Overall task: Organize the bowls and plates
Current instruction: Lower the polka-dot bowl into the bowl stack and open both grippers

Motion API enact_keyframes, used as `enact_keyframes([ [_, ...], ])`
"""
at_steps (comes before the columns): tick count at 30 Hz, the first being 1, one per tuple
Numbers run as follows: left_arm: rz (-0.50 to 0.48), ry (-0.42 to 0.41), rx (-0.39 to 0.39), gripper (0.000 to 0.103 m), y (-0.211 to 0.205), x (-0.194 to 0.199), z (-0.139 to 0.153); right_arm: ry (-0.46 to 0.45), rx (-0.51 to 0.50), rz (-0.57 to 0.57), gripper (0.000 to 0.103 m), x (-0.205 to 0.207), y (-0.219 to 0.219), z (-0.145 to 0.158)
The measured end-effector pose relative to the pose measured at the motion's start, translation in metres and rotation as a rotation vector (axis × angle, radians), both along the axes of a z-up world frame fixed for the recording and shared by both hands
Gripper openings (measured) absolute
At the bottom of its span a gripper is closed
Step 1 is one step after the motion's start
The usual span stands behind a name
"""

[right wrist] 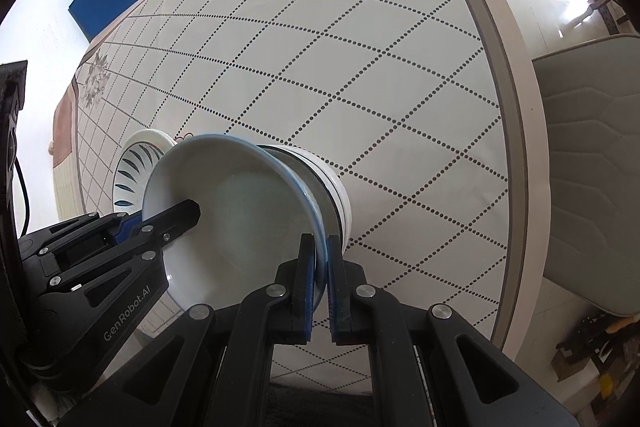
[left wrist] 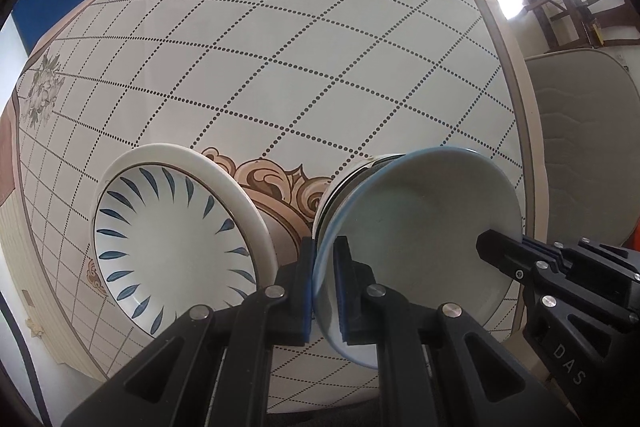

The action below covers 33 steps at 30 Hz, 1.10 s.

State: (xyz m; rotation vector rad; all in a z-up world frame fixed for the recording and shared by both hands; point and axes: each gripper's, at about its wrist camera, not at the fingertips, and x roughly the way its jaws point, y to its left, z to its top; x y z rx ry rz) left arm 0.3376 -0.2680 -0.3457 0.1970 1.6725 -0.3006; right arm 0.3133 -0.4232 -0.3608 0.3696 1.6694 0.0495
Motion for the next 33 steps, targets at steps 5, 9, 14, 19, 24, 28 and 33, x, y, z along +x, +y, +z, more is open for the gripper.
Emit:
enact_keyframes([
  [5,-0.001,0.014,0.008,0.007,0.0,-0.002,-0.008,0.011,-0.012,0.013,0.007,0.001,0.002,-0.006],
  [9,-0.004,0.028,0.019,0.007,0.001,-0.003,-0.017,0.016,-0.021,0.02,0.007,0.001,0.003,-0.008],
  [14,-0.005,0.035,0.028,0.007,0.0,-0.009,-0.025,0.018,-0.035,0.028,0.007,0.001,0.007,-0.011],
  [19,0.005,0.061,0.027,0.007,-0.001,-0.005,-0.031,0.04,-0.033,0.027,0.007,0.004,0.006,-0.014],
  [24,0.025,0.101,0.024,0.007,0.001,0.001,-0.038,0.084,-0.012,-0.011,0.007,0.008,0.0,-0.024],
  [28,0.02,0.108,0.031,0.007,0.0,0.002,-0.04,0.101,0.001,-0.016,0.007,0.01,-0.001,-0.025],
  [33,0.017,0.117,0.03,0.009,-0.005,0.009,-0.04,0.12,0.0,-0.018,0.007,0.009,0.0,-0.026],
])
